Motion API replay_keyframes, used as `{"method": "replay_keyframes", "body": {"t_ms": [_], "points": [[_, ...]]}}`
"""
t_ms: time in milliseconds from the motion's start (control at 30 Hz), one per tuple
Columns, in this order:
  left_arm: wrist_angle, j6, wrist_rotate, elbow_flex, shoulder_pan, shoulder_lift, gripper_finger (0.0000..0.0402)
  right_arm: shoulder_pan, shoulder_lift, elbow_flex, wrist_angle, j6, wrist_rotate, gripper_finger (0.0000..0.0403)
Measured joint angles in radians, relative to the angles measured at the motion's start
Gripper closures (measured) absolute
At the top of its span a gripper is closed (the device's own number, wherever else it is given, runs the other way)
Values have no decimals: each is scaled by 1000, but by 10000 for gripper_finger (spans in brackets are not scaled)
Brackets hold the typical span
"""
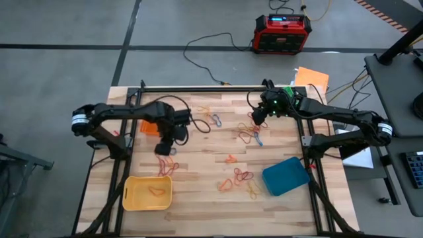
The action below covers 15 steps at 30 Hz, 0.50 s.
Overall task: Sort rubber bands into baskets
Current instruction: Put the red rubber band into the orange bin
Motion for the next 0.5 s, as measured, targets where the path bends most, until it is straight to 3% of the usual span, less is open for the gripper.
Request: {"method": "replay_keyframes", "body": {"t_ms": [167, 300, 500], "points": [[47, -80, 19, -18, -47, 0, 363, 0, 0, 0, 0, 0, 0, 229], [-29, -218, 13, -7, -65, 0, 363, 0, 0, 1, 0, -1, 0, 229], [-103, -593, 15, -16, -86, -3, 363, 0, 0, 2, 0, -1, -2, 229]]}}
